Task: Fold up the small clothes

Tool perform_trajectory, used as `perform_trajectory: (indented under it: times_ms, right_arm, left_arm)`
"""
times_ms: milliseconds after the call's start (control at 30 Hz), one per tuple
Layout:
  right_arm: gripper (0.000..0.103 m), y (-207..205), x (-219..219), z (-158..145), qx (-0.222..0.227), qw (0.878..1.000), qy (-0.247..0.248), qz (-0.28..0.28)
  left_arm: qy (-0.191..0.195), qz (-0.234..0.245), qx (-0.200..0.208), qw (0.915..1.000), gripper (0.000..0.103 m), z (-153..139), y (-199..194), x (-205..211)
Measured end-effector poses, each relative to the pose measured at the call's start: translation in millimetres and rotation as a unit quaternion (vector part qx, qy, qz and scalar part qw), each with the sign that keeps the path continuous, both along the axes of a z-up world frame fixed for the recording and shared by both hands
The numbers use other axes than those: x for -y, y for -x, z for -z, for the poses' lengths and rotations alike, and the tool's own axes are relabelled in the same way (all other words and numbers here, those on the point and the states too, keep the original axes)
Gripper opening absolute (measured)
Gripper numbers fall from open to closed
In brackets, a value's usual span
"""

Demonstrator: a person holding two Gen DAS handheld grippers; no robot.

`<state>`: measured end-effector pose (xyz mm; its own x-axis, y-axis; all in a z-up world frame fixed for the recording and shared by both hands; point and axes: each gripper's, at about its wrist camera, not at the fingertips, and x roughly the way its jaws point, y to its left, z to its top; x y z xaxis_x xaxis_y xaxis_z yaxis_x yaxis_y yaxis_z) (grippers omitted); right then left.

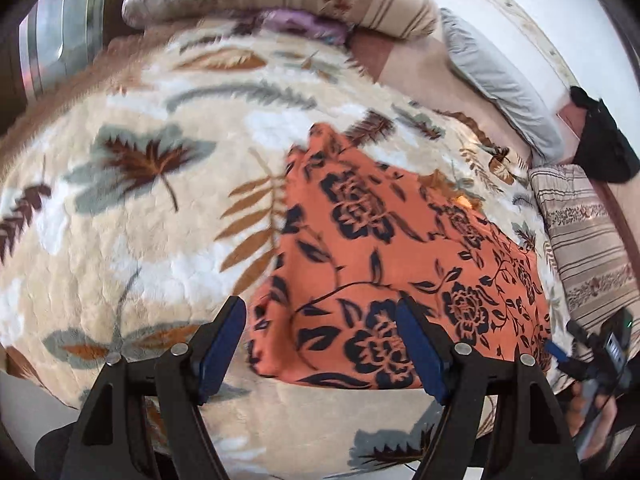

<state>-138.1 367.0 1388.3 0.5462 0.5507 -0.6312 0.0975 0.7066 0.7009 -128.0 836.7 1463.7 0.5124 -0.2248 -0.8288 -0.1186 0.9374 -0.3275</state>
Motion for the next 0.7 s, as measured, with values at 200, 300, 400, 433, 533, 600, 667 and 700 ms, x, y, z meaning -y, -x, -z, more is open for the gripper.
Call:
perform_trajectory:
  times_ms: [200, 300, 400, 433, 533, 600, 667, 700]
  right_arm:
    - [0.09, 1.8, -5.4, 15.0, -0.012, 1.0, -0.007, 0.01]
    - [0.09, 2.4, -2.4, 17.5, -0.013, 1.0, -0.006, 0.013]
    - [0.09, 3.7, -1.8, 20.6, -0.012, 1.0, -0.004, 0.011]
    - [0.09, 4.2, -1.2, 20.8, -0.011, 1.0, -0.004, 0.01]
    - [0.09, 5.6, 0.6, 21.4, -0.009, 1.0, -0.004, 0.008]
    - [0.09, 5.0, 1.7, 23.7, -0.01, 1.0, -0.006, 0.008]
    - [0.09, 3.4, 1.8, 23.2, -0.012, 1.0, -0.007, 0.008]
    - [0.09, 2.9, 1.5, 21.1, -0.012, 1.0, -0.002, 0.004]
  left_arm:
    - [0.024, -0.005, -0.051, 0.9984, 0.049, 17.3, -8.0, -12.0]
    - [0.011, -0.004, -0.068, 0.9976, 0.012, 25.2, -11.2, -11.2]
    - [0.02, -0.014, -0.063, 0.9977, 0.006, 22.1, -6.2, -15.2]
    - [0.024, -0.017, -0.052, 0.9982, 0.006, 15.9, 0.1, -15.3]
    - [0.014, -0.032, -0.041, 0.9985, 0.006, 16.1, 18.3, -13.2]
    - [-0.014, -0.028, -0.077, 0.9965, 0.007, 41.9, 17.6, -10.4]
    - [-0.015, -0.028, -0.065, 0.9974, 0.009, 39.3, 16.6, -10.8]
    - [-0.011, -0.028, -0.064, 0.9975, 0.01, 34.7, 15.3, -10.5]
